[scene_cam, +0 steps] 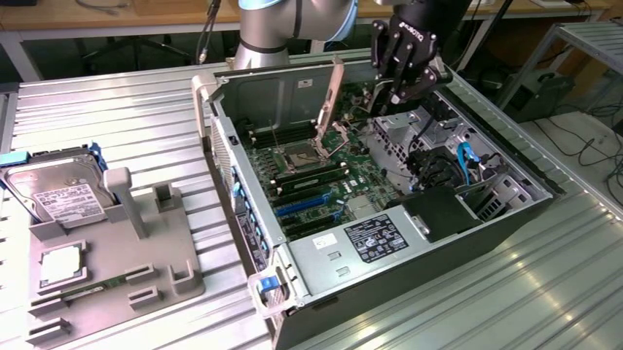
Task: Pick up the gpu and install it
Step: 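Insert the gpu into the slot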
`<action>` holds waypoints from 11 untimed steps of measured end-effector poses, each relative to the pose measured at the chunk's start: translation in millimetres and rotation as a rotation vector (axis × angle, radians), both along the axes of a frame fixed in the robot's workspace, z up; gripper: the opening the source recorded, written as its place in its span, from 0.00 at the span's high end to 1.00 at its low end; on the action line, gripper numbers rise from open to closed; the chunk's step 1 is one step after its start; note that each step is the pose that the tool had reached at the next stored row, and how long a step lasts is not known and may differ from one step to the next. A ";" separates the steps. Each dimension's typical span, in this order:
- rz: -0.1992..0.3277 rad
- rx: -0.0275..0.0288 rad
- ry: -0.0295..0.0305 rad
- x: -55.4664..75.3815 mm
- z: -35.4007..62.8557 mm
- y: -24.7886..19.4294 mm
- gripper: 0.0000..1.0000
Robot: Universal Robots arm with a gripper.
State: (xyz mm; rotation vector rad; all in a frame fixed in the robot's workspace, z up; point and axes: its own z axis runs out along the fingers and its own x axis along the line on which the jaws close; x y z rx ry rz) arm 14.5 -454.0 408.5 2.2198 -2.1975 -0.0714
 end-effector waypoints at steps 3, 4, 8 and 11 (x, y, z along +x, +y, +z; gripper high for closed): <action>0.012 0.0000 0.0028 0.0 -0.8 0.0 0.72; 0.015 0.0000 0.0040 0.0 -1.1 0.0 0.72; 0.029 -0.0001 0.0058 0.0 -2.4 0.0 0.72; 0.040 -0.0001 0.0078 0.0 -3.3 0.0 0.72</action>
